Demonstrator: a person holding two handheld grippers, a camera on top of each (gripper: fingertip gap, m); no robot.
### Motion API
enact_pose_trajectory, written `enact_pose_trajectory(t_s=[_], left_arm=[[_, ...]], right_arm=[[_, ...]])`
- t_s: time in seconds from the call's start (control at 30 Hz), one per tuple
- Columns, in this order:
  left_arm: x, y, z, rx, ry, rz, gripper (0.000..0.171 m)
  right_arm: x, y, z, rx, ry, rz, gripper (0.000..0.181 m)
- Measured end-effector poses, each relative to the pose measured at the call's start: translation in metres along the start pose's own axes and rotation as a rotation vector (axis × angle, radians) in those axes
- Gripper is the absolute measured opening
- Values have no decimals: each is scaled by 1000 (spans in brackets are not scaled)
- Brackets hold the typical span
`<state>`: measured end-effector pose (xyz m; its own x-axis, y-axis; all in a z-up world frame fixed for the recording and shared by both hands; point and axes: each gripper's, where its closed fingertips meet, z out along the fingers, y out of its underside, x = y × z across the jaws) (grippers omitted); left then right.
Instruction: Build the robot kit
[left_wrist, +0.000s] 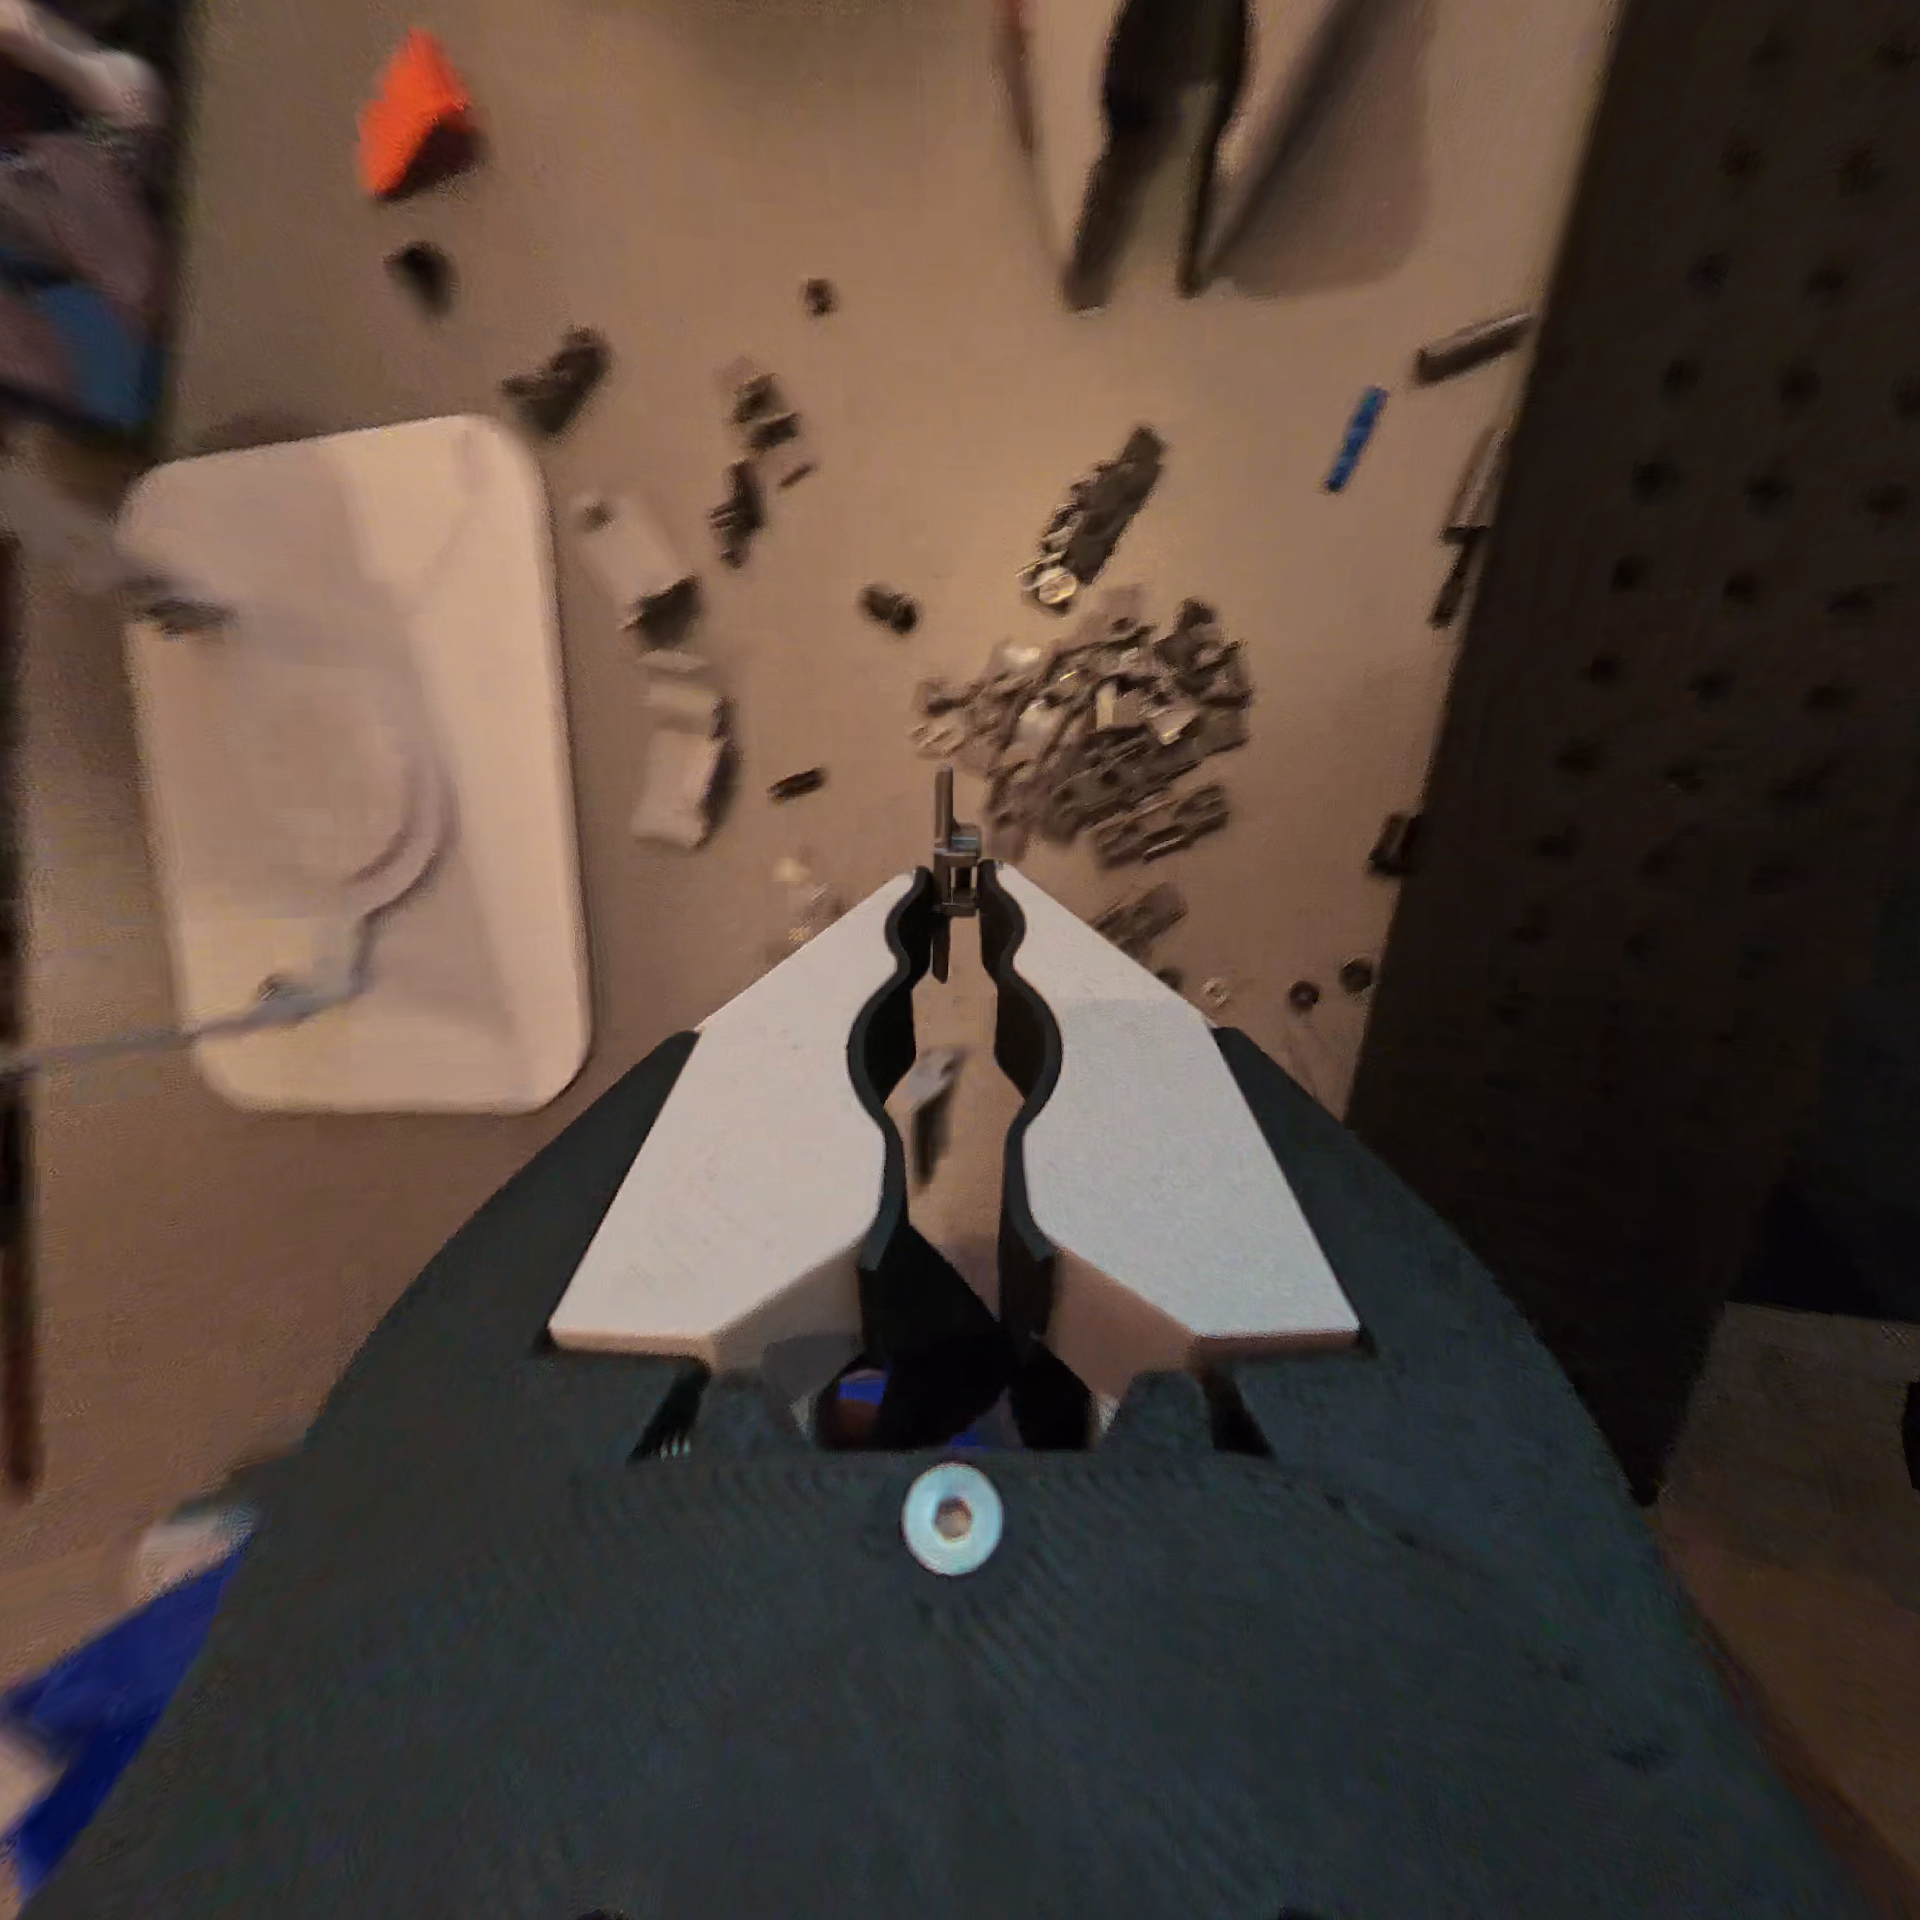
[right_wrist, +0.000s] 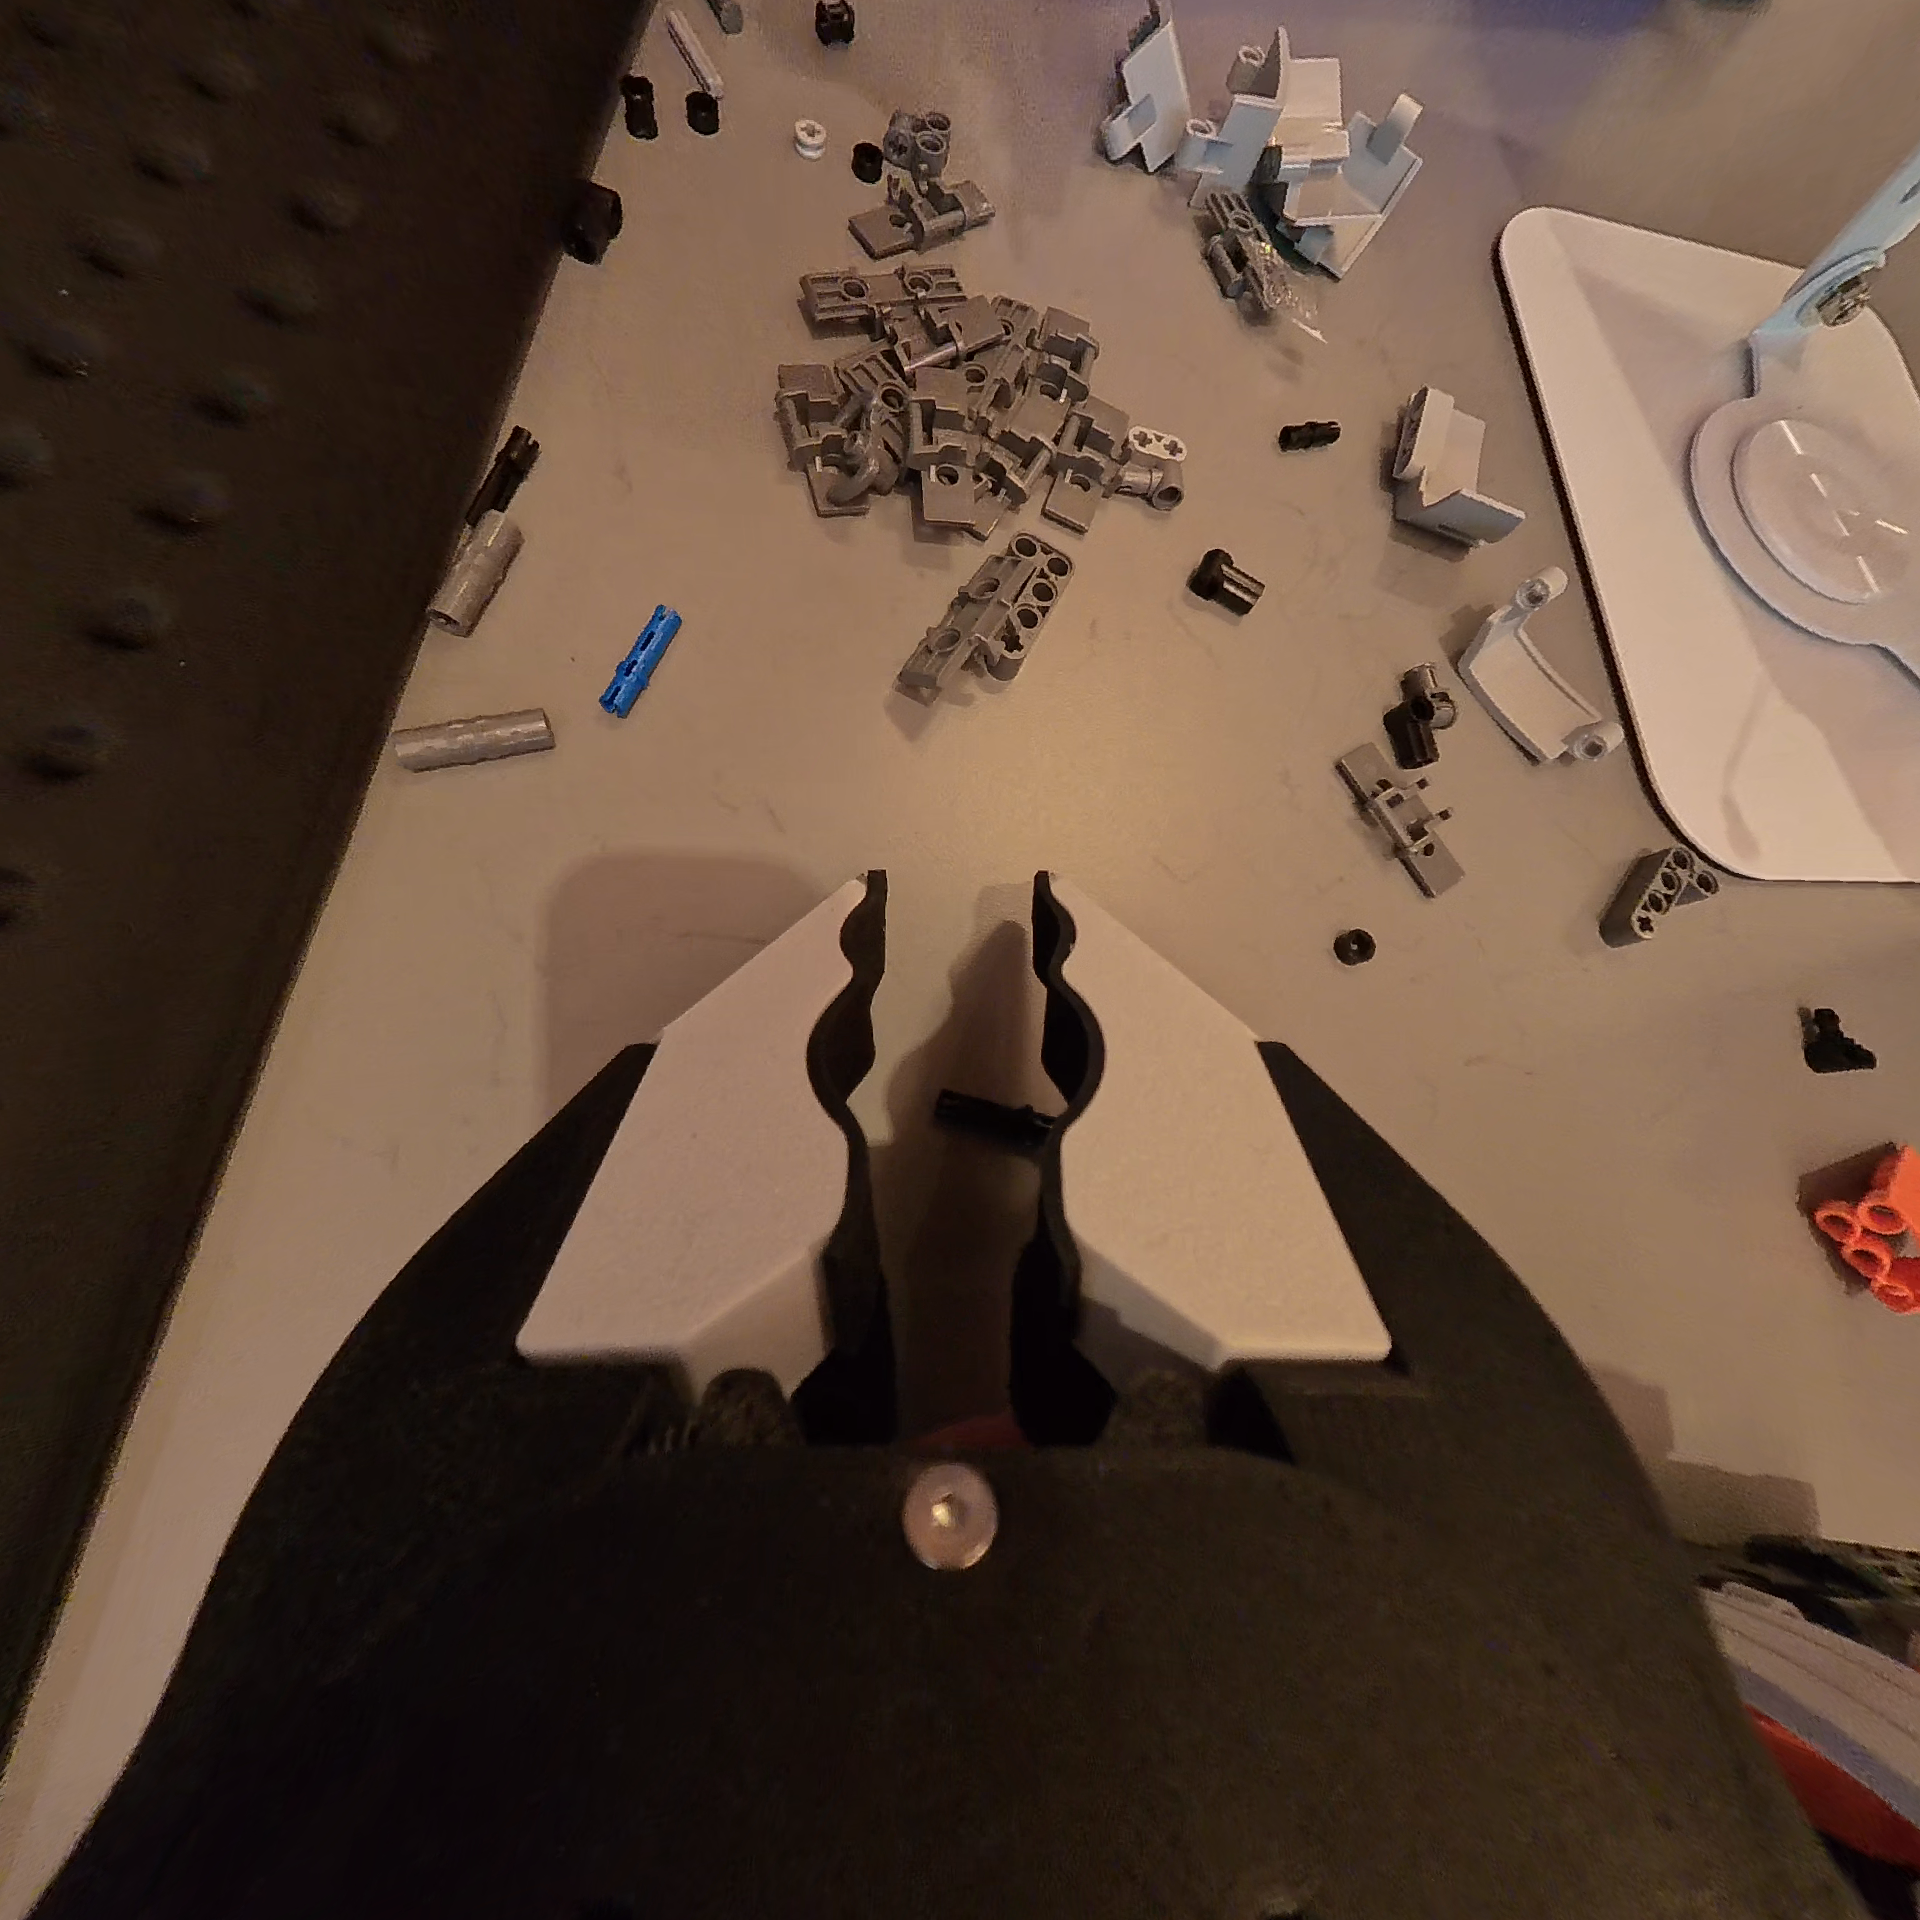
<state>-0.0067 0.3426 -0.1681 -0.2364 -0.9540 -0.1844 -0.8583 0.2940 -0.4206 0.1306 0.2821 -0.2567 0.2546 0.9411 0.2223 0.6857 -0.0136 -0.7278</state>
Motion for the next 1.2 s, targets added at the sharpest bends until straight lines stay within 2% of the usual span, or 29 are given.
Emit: enact_pose_trajectory(t_s=[0.07, 0.13, 0.2, 0.27, 0.33, 0.4, 0.5, 0.57, 0.63, 0.7, 0.77, 0.8, 0.87, 0.97, 1.03, 1.2], left_arm=[[27, -12, 32, 8, 114, -3, 8], [36, -12, 58, -20, 122, 33, 8], [47, -14, 71, -16, 173, 27, 10], [45, -16, 78, -28, 133, 46, 22], [36, -22, 74, -17, 73, 53, 26], [31, -23, 57, -6, 72, 54, 30], [8, -8, 3, -26, -9, 63, 27], [-26, 21, -43, -81, -137, 23, 22], [-56, 61, -86, -131, -214, -87, 21], [-92, 112, -121, -211, -333, -192, 18], [-112, 164, -141, -298, -373, -297, 11], [-118, 183, -145, -307, -369, -336, 10], [-127, 232, -145, -399, -352, -406, 10], [-133, 289, -129, -512, -311, -455, 11], [-131, 307, -113, -531, -245, -479, 14], [-132, 330, -79, -607, -160, -469, 17]], right_arm=[[0, 0, 0, -1, 0, -1, 26], [-1, 0, 0, -3, -2, -6, 26], [-2, 0, -1, -3, -5, -11, 26], [-3, 0, -2, -2, -7, -10, 26], [-2, 2, -3, 1, -6, -2, 26], [-2, 2, -4, 6, -6, 4, 26], [-2, 2, -4, 2, -6, 0, 27], [-2, 2, -4, 1, -8, 4, 27], [-2, 2, -3, 3, -11, 10, 27], [-2, 3, -3, 3, -12, 14, 26], [-1, 3, -3, 5, -12, 21, 26], [0, 3, -3, 5, -12, 27, 26], [1, 3, -4, 9, -10, 39, 26], [2, 3, -4, 11, -7, 55, 26], [4, 3, -5, 13, -5, 67, 26], [7, 2, -7, 33, -7, 100, 26]])
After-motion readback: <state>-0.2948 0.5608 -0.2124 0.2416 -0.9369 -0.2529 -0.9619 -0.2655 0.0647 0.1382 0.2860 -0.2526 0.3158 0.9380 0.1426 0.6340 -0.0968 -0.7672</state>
